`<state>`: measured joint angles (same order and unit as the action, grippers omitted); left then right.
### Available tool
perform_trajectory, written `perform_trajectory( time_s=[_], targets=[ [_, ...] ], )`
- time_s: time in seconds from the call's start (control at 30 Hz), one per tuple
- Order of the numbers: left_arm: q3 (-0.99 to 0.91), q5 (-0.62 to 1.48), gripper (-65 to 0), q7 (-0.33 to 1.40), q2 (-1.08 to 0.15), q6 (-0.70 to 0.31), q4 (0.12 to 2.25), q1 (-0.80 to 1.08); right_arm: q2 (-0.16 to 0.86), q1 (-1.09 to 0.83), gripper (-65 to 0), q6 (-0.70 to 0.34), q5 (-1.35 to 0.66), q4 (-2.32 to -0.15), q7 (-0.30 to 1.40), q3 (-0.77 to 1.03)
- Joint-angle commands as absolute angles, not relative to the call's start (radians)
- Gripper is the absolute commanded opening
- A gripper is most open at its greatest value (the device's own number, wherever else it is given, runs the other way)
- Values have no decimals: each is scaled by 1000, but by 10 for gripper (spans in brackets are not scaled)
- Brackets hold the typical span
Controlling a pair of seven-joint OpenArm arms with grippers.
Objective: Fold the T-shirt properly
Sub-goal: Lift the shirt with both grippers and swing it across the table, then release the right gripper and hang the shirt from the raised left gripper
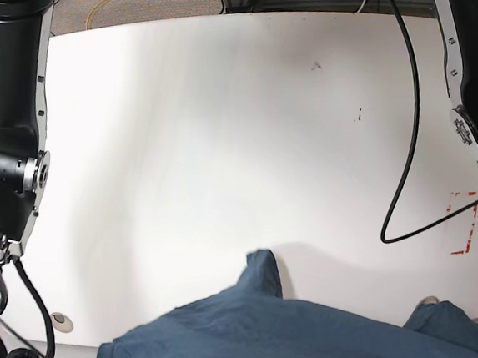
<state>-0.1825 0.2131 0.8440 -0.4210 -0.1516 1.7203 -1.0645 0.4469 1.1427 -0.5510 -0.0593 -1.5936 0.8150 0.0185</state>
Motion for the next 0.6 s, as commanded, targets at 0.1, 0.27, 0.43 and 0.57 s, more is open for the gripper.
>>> perform_trajectory(
  time_s=[0.1,0.27,0.43,0.57],
  targets=[
    [-185,213,-646,822,-432,-145,1669,-1101,470,1219,-644,-544,-59,-1577,805,24],
    [-191,214,-646,822,-433,-145,1666,-1049,472,1196,-644,-544,-59,-1583,808,25],
    [-191,216,-646,822,-433,-153,1710,-911,503,1086,-644,-544,-58,-1639,808,31],
    [-196,214,-647,822,-433,-199,1767,-748,499,923,-644,-544,-58,-1732,808,59]
  ],
)
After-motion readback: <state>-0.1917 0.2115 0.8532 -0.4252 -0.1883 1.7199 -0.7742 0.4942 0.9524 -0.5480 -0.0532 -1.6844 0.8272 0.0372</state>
